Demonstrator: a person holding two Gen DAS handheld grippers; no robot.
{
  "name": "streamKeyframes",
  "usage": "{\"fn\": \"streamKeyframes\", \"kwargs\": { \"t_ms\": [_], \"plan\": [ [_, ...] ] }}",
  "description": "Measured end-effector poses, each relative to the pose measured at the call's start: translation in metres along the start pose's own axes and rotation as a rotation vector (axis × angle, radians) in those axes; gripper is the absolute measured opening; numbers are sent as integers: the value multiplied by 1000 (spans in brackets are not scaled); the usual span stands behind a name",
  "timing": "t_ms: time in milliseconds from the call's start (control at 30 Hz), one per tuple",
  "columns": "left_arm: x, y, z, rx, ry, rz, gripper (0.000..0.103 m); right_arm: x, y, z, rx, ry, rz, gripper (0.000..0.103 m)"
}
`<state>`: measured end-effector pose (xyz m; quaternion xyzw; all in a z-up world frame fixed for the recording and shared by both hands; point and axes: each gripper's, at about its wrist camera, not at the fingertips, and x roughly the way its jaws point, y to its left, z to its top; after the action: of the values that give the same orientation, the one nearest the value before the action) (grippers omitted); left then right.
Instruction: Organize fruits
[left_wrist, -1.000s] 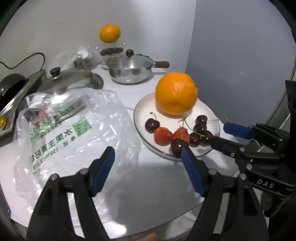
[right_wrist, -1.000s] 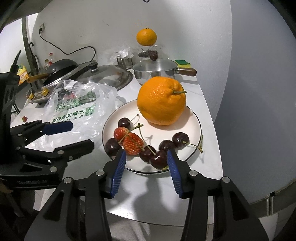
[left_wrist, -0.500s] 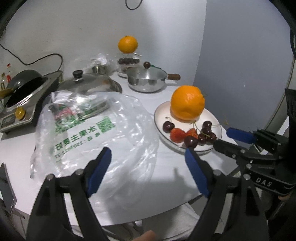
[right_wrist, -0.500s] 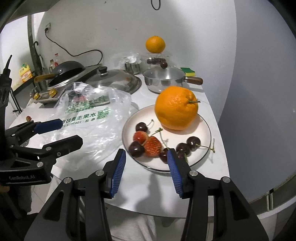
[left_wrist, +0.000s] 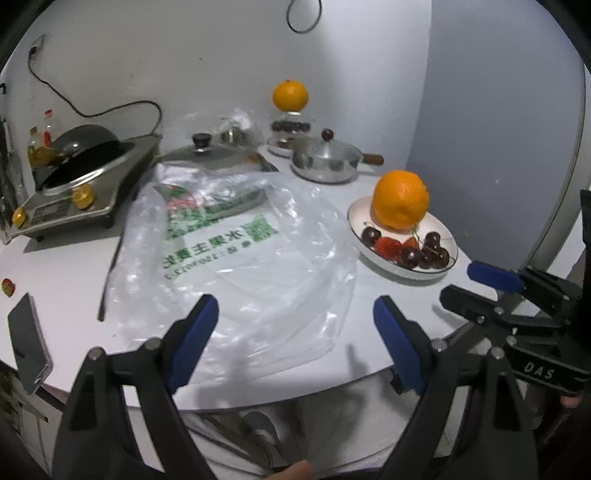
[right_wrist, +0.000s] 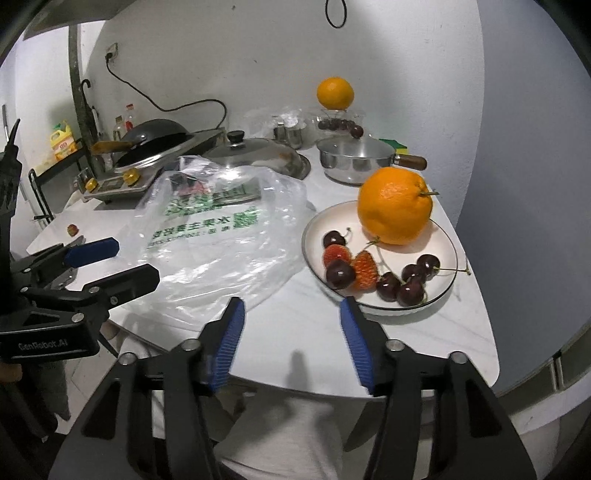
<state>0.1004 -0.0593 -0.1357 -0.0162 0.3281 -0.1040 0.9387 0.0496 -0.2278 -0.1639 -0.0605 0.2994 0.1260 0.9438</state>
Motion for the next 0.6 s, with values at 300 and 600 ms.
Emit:
{"fn": "streamKeyframes", "kwargs": {
  "t_ms": [300,600],
  "plan": [
    [-52,17,4,-40,-96,-24,91,-39,29,8,-35,-86,-34,59],
    [-95,21,22,-21,-201,9,91,-81,40,33,-37,-209,-63,62]
  ]
}}
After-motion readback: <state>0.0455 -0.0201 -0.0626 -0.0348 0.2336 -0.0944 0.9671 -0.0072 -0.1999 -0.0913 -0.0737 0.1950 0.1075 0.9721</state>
